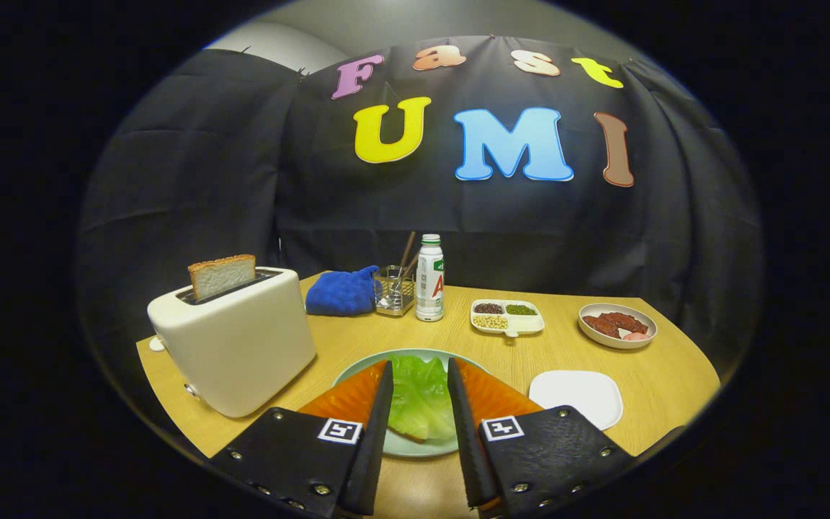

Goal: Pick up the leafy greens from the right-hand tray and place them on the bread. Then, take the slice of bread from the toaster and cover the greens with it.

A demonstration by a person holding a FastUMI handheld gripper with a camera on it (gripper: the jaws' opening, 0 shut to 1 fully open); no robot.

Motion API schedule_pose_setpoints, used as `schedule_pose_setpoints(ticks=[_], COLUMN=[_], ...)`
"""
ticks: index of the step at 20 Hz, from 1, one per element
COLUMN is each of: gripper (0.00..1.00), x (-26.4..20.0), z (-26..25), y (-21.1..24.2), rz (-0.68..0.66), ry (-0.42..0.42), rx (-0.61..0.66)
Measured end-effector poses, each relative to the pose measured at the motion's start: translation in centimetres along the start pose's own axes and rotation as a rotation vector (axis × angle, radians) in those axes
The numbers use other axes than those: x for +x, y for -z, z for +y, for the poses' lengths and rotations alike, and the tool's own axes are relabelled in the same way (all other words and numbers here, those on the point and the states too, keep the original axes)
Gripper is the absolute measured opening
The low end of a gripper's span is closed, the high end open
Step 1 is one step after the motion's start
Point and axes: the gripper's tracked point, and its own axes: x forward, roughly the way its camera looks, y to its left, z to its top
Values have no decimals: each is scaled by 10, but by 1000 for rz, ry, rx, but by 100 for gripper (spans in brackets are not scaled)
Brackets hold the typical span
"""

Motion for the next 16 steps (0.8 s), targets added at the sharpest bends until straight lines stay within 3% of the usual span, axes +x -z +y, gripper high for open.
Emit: schedule_pose_setpoints(ticks=[8,16], gripper=[46,46], x=[-6,7], z=[88,187], y=[-49,-64], rz=[-113,-99], ry=[-89,-231], rx=[67,61])
